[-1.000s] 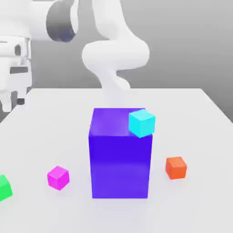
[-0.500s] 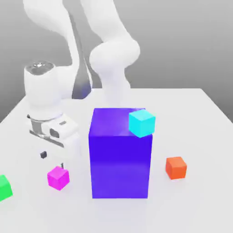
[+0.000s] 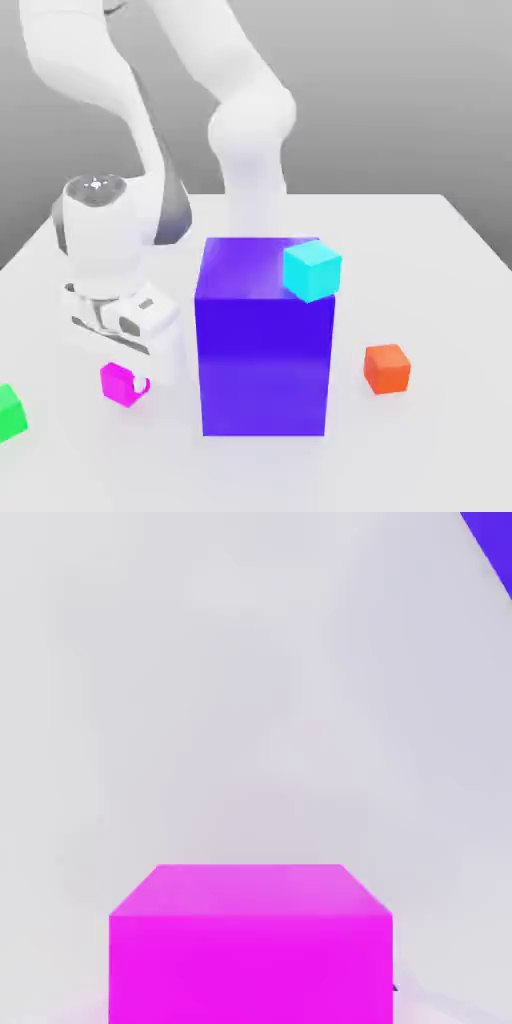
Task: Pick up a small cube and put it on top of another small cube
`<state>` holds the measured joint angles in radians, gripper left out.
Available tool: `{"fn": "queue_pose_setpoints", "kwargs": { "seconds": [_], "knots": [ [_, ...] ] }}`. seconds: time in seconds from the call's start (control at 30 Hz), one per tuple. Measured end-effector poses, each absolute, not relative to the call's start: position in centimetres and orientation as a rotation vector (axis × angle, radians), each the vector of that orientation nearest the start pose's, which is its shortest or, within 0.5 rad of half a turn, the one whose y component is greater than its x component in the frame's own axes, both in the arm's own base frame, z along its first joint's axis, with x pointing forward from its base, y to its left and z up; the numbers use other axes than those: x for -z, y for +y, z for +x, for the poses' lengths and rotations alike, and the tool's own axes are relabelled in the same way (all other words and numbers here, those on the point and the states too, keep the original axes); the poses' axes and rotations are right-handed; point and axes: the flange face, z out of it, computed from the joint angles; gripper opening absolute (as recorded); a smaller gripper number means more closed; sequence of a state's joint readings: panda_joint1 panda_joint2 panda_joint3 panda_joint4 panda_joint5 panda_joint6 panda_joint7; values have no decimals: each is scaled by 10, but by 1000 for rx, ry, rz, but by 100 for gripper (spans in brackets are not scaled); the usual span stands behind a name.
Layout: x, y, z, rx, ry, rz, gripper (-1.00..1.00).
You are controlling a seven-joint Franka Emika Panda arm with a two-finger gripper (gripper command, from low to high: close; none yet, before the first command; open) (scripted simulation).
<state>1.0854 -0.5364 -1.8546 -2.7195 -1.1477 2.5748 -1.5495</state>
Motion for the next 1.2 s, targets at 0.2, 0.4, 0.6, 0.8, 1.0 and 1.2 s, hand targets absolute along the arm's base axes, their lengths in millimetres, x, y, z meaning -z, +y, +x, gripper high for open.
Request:
{"fn": "queue_pose_setpoints", "kwargs": {
  "seconds": [0.2, 0.4, 0.6, 0.8, 1.0, 1.2],
  "knots": [
    [-168, -193, 317, 16, 2380, 2283, -100],
    [-155, -222, 321, 84, 2043, 2712, -100],
    [-166, -269, 332, 134, 1501, 3018, -100],
    [-210, -323, 351, 79, 876, 3115, -100],
    [-211, -350, 363, -2, 582, 3087, -100],
    [-181, -349, 363, 1, 581, 3088, 100]
  ]
}}
